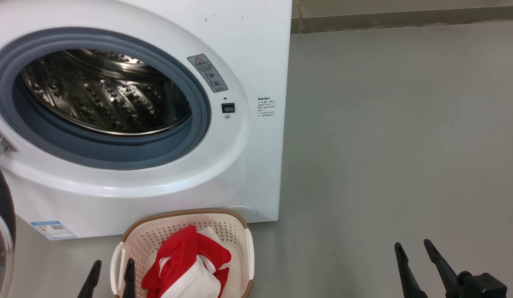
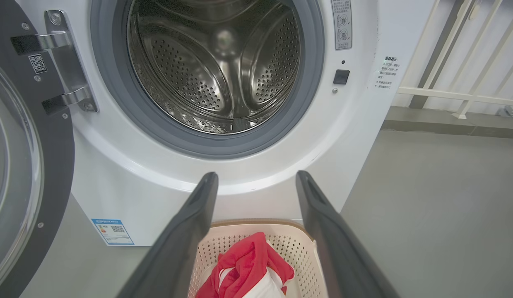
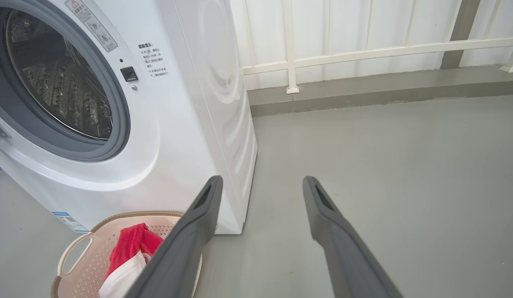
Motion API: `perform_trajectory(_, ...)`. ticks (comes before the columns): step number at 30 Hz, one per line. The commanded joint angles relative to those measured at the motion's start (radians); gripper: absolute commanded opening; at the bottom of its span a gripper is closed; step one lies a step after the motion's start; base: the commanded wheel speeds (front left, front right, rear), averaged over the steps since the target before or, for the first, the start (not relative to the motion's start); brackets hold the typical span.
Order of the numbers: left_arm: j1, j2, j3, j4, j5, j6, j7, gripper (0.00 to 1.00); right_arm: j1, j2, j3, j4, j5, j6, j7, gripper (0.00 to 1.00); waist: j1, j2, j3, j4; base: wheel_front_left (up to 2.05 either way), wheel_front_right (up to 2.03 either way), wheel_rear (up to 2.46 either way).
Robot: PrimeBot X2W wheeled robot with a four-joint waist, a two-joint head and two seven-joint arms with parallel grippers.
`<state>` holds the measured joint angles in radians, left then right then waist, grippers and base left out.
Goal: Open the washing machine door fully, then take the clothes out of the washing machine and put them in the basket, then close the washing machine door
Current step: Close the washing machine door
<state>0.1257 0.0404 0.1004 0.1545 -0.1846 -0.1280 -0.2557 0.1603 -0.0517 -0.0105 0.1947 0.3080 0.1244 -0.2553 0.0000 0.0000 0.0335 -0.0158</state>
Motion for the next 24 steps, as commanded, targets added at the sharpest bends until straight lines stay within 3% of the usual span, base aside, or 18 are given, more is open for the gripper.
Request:
perform_trajectory(1,-0.022,0.01,0.032,-0.029,0.004,0.007,-0.006,1.0,-0.018,-0.012,0.02,-0.025,0.002,0.006,-0.006,1.0,0.0,0.0,0.0,0.0,0.0,0.0,0.0)
perform_trajectory(12,-0.025,0.01,0.025,-0.031,0.009,0.012,-0.006,1.0,-0.023,-0.01,0.018,-0.024,0.003,0.006,-0.006,1.0,0.0,0.0,0.003,0.006,-0.38,0.38,0.0)
perform_trajectory(24,-0.025,0.01,0.026,-0.049,-0.015,0.007,-0.006,1.0,-0.024,-0.009,0.019,-0.027,0.001,0.006,-0.006,1.0,0.0,0.0,0.004,0.011,-1.62,1.62,0.0)
